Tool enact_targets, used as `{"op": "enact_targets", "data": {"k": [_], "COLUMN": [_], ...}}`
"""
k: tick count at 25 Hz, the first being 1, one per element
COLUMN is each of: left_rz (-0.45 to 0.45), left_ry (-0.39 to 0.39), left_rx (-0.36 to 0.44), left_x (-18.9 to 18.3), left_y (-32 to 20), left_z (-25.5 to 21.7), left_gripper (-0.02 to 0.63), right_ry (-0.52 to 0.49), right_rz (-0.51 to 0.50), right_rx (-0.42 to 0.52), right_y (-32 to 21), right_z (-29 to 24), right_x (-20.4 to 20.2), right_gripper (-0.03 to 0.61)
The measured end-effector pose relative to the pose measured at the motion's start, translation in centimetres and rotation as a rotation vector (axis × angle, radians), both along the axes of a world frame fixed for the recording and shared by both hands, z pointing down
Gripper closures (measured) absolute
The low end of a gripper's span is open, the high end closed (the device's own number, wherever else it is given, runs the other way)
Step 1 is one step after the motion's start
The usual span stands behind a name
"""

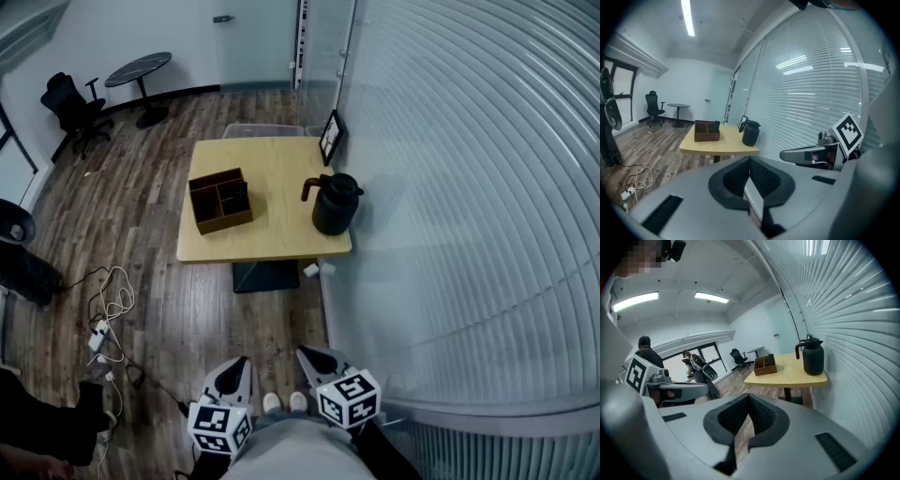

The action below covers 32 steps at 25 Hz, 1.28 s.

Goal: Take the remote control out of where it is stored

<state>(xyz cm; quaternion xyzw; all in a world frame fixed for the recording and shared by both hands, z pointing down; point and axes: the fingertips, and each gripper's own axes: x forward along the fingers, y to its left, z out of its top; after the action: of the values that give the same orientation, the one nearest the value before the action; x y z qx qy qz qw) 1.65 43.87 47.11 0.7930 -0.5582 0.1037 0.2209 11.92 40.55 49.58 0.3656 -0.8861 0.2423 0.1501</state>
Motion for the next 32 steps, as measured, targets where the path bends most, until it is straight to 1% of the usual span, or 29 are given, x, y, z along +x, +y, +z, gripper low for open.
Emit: {"op": "enact_targets", "data": {"k": [10,15,19,24,29,32], "left_rz": [-0.008,0.0,0.001,0.007,0.025,0.033], "left_ry": [0.004,0.011,0.022,0.049,0.069,0.072], "left_rx": [0.0,-0.004,-0.009,-0.007,-0.008,-0.016], "left_x": [-1.0,-1.1,-1.5,-2.5,-2.9,-3.0], "left_y": [0.1,0.2,0.2,0.0,-0.6,-1.5], "left_z": [-0.1,0.1,0.4,0.3,0.7,1.1], "left_gripper": [0.606,0.606,0.606,0.606,0.605,0.606], "right_ry": [0.0,-0.059,-0.042,0.019,0.031,0.031], "right_rz": [0.017,0.018,0.024,0.059,0.1,0.105], "right_rx": [0.005,-0.007,-0.004,0.012,0.027,0.029], "right_y": [-0.3,-0.1,-0.4,-0.8,-1.8,-2.8], "right_z": [-0.2,-0.4,-0.2,-0.3,-0.1,0.0], "right_x": [-0.4,-1.0,-1.4,-2.0,-2.5,-2.8], "right_gripper": [0.574,0.574,0.574,0.574,0.574,0.574]}}
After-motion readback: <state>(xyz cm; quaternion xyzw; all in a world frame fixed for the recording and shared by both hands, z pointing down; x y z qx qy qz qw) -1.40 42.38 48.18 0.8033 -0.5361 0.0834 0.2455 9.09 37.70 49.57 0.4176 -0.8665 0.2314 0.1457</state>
